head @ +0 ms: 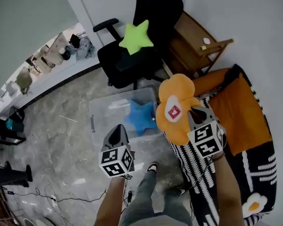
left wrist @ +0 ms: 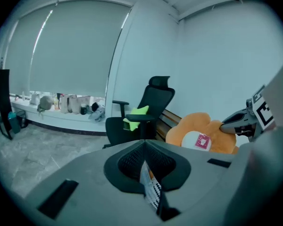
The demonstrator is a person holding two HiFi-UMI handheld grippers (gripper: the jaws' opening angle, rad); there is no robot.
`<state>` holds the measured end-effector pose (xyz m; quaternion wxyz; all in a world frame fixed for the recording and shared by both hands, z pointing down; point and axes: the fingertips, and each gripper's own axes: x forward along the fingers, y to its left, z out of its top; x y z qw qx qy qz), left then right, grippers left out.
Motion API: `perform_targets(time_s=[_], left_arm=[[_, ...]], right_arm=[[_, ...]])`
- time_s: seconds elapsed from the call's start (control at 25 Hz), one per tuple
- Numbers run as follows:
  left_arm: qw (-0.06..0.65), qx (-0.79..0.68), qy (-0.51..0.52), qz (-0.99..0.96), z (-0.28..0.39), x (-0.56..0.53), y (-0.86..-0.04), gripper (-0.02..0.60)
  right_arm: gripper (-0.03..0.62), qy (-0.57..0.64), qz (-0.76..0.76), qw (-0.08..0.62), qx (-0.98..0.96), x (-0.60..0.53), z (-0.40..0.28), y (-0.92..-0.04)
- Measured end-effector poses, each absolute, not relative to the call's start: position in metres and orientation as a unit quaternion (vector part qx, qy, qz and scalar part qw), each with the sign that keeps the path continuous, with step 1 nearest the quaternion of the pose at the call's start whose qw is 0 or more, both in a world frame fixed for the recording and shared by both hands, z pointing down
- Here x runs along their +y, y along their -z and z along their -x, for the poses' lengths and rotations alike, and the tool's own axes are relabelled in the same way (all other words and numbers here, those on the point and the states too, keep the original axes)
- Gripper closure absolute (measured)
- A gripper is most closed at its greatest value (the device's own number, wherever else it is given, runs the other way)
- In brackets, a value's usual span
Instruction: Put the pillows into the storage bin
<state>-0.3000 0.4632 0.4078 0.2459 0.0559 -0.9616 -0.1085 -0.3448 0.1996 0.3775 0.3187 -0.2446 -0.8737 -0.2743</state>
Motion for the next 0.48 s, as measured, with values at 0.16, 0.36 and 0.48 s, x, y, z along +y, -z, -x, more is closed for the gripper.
perform_targets(time_s=[0.16, 0.36, 0.48], left_arm=[[0.250, -0.961, 0.118, 0.000, 0.302, 0.525, -0.421, 0.575], [0.272, -0.950, 0.139, 0.060, 0.299, 0.586, -0.434, 0.575], [0.282, -0.944, 0.147, 0.087, 0.287, 0.614, -0.455, 0.575]], right_arm=[[0.576, 0.281, 0.304, 0.313, -0.854, 0.277, 0.379, -0.400], [0.576, 0.293, 0.367, 0.316, -0.824, 0.367, 0.414, -0.421], [0.576, 0.292, 0.391, 0.321, -0.812, 0.413, 0.417, -0.446]])
